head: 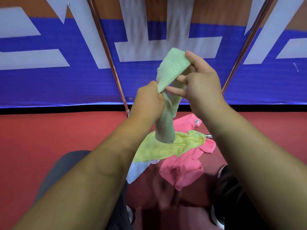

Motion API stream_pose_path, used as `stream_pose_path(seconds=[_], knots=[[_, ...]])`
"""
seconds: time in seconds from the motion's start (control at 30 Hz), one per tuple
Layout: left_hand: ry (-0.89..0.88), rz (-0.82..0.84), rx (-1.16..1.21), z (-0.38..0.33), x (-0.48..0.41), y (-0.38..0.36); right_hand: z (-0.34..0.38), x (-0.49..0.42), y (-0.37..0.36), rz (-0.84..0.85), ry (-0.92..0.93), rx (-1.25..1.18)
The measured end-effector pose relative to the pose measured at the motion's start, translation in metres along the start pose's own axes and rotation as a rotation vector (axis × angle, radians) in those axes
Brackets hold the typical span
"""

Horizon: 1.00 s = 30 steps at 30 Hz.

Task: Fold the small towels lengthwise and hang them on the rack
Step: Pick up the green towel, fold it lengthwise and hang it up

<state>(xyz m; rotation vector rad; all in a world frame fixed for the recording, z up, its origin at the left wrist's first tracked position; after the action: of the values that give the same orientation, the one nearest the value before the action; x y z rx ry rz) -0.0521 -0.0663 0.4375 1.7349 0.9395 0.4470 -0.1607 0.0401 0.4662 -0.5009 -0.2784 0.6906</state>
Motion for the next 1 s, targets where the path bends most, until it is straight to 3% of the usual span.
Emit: stream_pose_path(seconds=[0.2, 0.43, 0.6, 0.77, 1.0], knots=[[-0.048, -0.176, -0.065, 0.001, -0.005, 0.017, 0.003, -0.013, 0.030, -0.151, 0.237, 0.827], [-0.130, -0.240, -0.085, -0.012, 0.001, 0.030, -0.011, -0.013, 0.037, -0.143, 0.156, 1.348], [-0.159, -0.202, -0.091, -0.017, 0.002, 0.028, -0.025, -0.011, 0.028, -0.004, 0.224, 1.212], [-0.131, -0.196, -0.047, -0.012, 0.008, 0.035, -0.024, 0.001, 0.019, 0.032, 0.250, 1.038], [-0.081, -0.215, -0.056, 0.001, 0.013, 0.064, -0.008, 0.010, -0.014, 0.057, 0.298, 1.045]])
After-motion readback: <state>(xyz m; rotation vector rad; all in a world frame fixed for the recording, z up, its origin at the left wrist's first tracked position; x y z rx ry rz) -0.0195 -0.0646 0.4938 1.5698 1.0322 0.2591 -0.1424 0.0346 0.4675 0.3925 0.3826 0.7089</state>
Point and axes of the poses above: each hand's wrist, its own x-axis away from the middle knuckle, its own y-axis out of the back of the hand, z = x × y, the point moved 6 cm from there along -x, towards the middle knuckle, and after that the axes turned 14 degrees about -x, right-handed, at the moved point
